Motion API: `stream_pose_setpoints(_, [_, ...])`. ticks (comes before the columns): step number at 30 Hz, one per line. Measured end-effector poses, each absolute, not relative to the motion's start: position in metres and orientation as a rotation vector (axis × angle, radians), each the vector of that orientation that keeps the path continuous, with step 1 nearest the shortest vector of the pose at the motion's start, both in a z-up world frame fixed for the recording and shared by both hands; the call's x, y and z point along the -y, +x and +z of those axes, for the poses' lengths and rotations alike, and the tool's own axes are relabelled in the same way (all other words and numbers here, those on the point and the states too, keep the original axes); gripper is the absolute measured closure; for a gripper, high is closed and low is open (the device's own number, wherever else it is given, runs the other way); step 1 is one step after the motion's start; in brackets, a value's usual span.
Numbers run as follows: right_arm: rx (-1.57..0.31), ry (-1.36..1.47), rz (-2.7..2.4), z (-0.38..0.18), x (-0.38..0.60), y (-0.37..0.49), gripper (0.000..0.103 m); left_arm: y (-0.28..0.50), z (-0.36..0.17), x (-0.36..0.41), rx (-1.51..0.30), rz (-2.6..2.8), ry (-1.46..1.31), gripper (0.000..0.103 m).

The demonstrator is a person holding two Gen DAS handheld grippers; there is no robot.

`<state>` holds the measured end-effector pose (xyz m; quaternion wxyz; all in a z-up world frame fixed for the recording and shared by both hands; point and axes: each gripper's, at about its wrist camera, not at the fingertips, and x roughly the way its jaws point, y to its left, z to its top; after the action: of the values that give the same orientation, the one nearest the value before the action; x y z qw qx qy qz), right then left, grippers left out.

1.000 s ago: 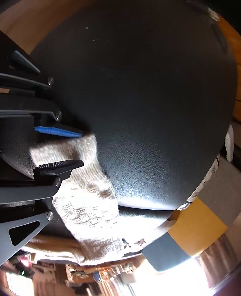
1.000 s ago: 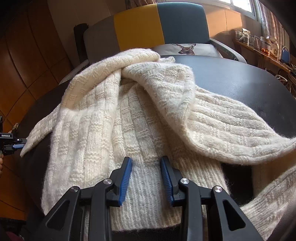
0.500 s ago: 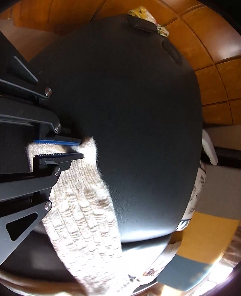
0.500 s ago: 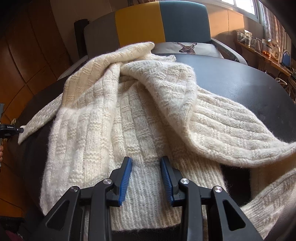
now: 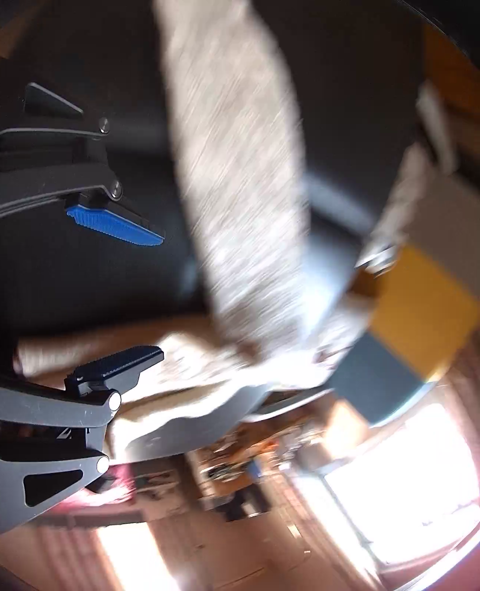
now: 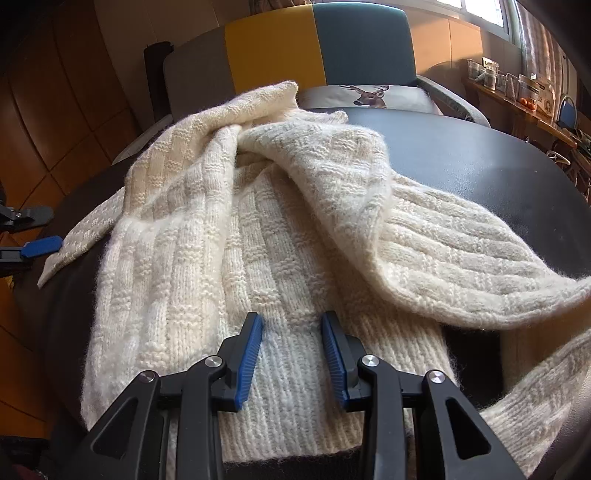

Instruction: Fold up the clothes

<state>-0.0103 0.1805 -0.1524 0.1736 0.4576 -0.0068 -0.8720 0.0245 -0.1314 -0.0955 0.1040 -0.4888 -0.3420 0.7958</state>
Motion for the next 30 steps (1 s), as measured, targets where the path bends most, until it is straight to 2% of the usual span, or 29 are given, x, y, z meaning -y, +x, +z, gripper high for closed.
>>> stream_pose_setpoints(2, [0.016,1.294,-2.468,-0.153,-0.181,-0.01,0.069,0.008,-0.114,0.099,1.047,2.215,-1.51,0.06])
stream_pose_setpoints(8, [0.037,1.271,-2.451,-0.154,-0.183,-0.011,0.068,-0.019,-0.131,0.066,1.157,2.075,-1.611,0.061])
stream_pose_setpoints(9, [0.041,1.266,-2.449,-0.154,-0.184,-0.011,0.068,-0.021,-0.13,0.065,1.147,2.088,-1.604,0.067])
stream_pose_setpoints(10, [0.04,1.263,-2.448,-0.154,-0.184,-0.01,0.068,-0.022,-0.126,0.064,1.121,2.116,-1.591,0.085])
stream_pose_setpoints(12, [0.037,1.262,-2.447,-0.154,-0.184,-0.01,0.068,-0.023,-0.118,0.063,1.067,2.177,-1.559,0.096])
stream_pose_setpoints(18, [-0.006,1.265,-2.434,-0.153,-0.182,-0.01,0.068,-0.018,-0.094,0.09,1.071,2.347,-1.431,0.098])
stream_pose_setpoints(22, [-0.02,1.273,-2.426,-0.153,-0.182,-0.012,0.068,-0.006,-0.099,0.142,0.989,2.531,-1.49,0.098])
stream_pose_setpoints(25, [-0.022,1.274,-2.427,-0.153,-0.181,-0.012,0.068,0.001,-0.122,0.17,0.898,2.607,-1.618,0.098])
stream_pose_setpoints(30, [-0.046,1.287,-2.423,-0.152,-0.179,-0.014,0.068,0.01,-0.138,0.184,0.986,2.531,-1.605,0.096])
